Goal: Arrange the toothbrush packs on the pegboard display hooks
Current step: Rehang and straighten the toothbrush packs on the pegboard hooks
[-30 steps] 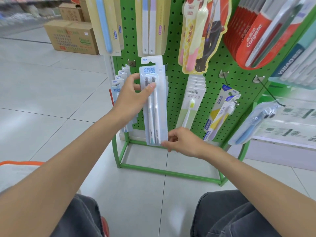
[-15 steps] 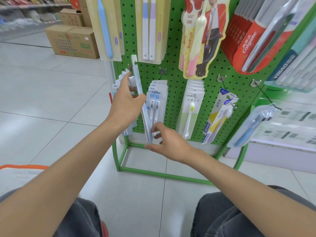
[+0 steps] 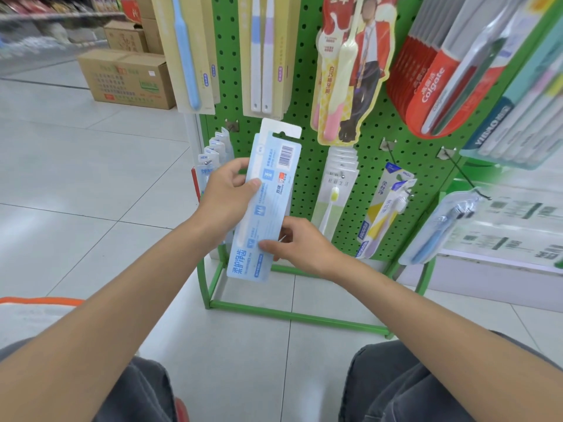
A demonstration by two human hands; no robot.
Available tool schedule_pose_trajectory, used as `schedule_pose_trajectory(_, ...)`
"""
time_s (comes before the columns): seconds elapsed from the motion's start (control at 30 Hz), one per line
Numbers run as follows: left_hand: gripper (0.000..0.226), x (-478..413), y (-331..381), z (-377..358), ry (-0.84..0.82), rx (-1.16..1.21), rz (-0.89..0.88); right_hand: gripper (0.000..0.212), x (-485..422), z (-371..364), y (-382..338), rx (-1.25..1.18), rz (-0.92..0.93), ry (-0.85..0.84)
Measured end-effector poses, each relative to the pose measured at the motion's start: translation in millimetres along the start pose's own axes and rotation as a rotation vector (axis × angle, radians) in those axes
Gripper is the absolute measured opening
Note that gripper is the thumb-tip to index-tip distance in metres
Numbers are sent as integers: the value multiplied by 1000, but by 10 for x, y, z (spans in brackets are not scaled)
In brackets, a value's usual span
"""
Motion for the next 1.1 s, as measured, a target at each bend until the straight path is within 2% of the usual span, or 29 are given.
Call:
schedule_pose_trajectory(0.3, 25, -6, -59, -88, -158, 2, 89, 16, 117, 471, -238, -115, 54, 206)
schedule_pose_trajectory(0.43, 20, -15, -85, -114, -207, 13, 120, 20, 180, 673, -306, -111, 54, 309)
schedule_pose_trajectory(0.57, 20, -9, -108, -151, -257, -38, 139, 6, 229, 814, -357, -228, 67, 362)
schedule_pose_trajectory(0.73, 21, 4, -113, -197, -281, -42, 162, 10, 248, 840, -382, -225, 78, 381)
schedule_pose_trajectory(0.83, 20, 9, -131, -233, -326, -67, 167, 23, 244, 834, -385, -211, 65, 378)
schedule_pose_trajectory(0.9, 29, 19, -149, -263, -368, -128, 134, 32, 240, 814, -397, -201, 62, 377)
schedule_pose_trajectory(1.03, 82, 41, -188, -313, -455, -454, 64, 38, 220, 742, -451, -170, 63, 358)
schedule_pose_trajectory(1.1, 82, 59, -205, -338, -443, -577, 54, 31, 213, 696, -475, -156, 52, 336)
Point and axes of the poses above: each hand's wrist, its own x-axis away from the middle knuckle, its own z-axis out of the back of the hand, y = z × x, the point moved 1 cm from there along -x, towards the middle knuckle, and after that the axes turned 11 degrees about -y, right-handed, at the moved point
